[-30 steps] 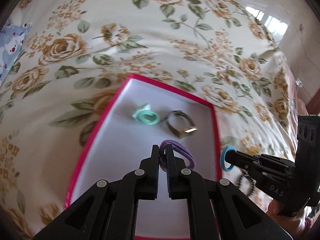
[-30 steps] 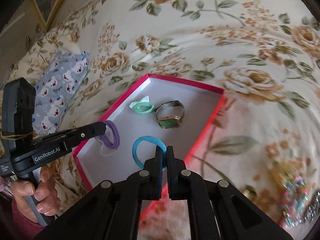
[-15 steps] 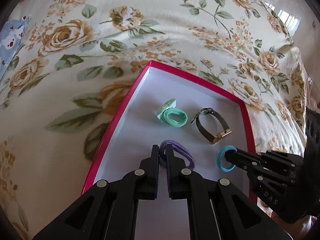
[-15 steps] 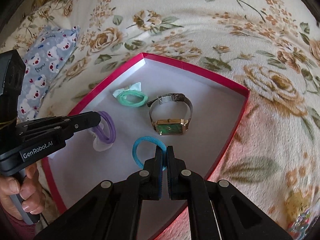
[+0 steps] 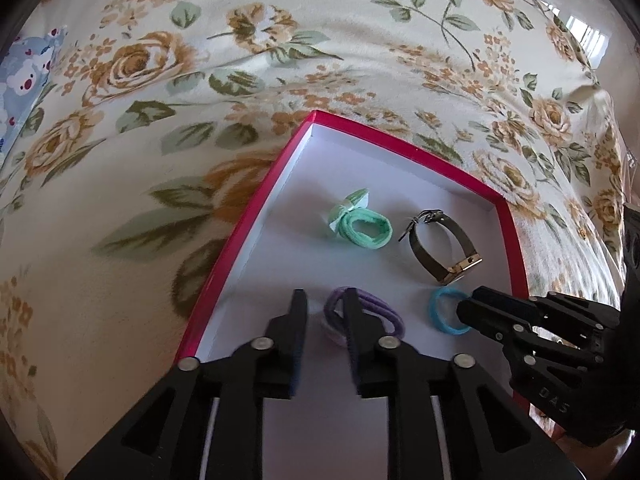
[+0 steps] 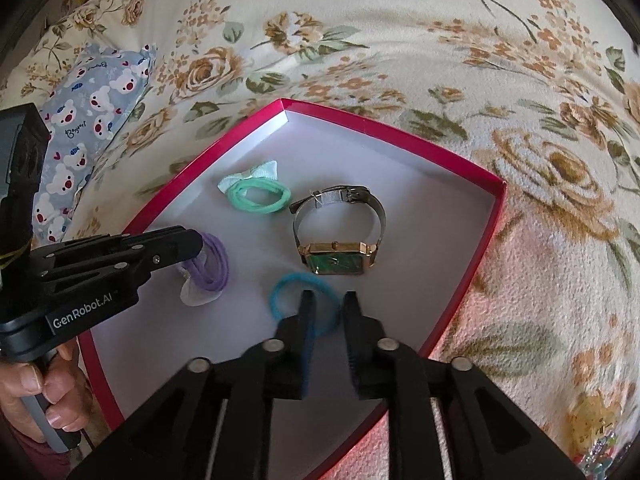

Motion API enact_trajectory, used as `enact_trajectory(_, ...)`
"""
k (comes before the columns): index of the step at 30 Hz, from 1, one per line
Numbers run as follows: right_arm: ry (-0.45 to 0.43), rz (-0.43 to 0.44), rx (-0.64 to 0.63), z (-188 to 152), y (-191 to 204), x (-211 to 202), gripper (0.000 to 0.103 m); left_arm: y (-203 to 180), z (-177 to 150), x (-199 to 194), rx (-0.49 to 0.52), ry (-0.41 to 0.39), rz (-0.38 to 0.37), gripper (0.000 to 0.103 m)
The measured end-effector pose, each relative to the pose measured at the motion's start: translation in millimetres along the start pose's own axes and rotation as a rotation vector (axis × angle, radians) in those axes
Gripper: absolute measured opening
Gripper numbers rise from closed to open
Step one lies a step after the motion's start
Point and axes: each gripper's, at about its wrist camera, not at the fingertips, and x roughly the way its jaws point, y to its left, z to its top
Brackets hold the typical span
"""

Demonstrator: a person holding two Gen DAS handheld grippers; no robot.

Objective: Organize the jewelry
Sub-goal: 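Carry both hair accessories into the box and open both tools, then grasp the gold ring with left tool while right tool grasps beaded charm bracelet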

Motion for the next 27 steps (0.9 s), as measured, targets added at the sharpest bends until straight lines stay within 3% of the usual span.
enact_trajectory(3, -0.009, 0.012, 0.007, 0, 1, -5, 0.029, 0, -1, -4, -0.004, -0.006, -0.003, 0.020)
enact_trajectory(7, -0.033, 0.029, 0.013, -1, 2, -16, 0.029, 1, -4, -17, -0.008, -0.028, 0.001, 0.024)
enact_trajectory(8, -0.041, 0.033, 0.018, -2, 2, -20, 0.029, 1, -6, -21, -0.012, -0.038, 0.005, 0.027)
enact_trajectory(10, -0.062, 0.050, 0.034, -4, 0, -29, 0.034, 3, -9, -32, -0.025, -0.065, 0.016, 0.043)
enact_trajectory(16, -0.149, 0.071, 0.098, -22, -17, -68, 0.049, 3, -24, -62, -0.061, -0.105, -0.006, 0.055)
enact_trajectory(22, -0.200, 0.048, 0.171, -48, -42, -102, 0.051, -9, -39, -80, -0.062, -0.115, -0.029, 0.067)
enact_trajectory(27, -0.234, 0.019, 0.241, -71, -68, -129, 0.051, -26, -46, -88, -0.041, -0.100, -0.075, 0.069)
